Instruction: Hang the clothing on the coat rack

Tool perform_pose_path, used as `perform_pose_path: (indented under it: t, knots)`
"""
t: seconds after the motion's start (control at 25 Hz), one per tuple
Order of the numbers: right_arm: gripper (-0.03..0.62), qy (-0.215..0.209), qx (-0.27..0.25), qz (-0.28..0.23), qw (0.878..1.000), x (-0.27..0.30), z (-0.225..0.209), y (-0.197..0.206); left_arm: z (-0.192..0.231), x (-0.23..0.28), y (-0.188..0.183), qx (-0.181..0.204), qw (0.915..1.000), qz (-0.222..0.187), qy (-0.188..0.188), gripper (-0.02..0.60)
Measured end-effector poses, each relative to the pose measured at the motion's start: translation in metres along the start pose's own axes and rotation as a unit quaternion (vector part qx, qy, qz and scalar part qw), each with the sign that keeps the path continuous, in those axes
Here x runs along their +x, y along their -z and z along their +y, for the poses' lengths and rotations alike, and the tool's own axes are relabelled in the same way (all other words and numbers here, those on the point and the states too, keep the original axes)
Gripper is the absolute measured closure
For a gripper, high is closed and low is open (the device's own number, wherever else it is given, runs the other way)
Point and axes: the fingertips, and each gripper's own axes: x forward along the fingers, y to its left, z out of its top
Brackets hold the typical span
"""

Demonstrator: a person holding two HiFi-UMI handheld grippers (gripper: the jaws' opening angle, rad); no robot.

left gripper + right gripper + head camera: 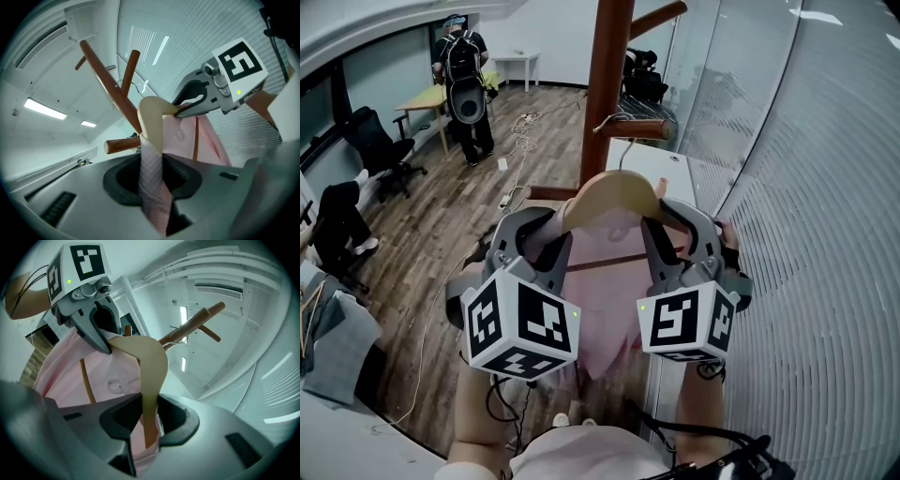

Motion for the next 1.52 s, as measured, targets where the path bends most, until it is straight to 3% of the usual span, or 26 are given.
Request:
perform_pose_path:
  t: [1.52]
  knots:
    - [0.476, -0.007, 0.000, 0.005, 1.000, 0.0064, 0.0092, 0.0048, -0.0033, 0.0063, 0.0105, 0.000, 0.9999, 0.015, 0.003, 0.462]
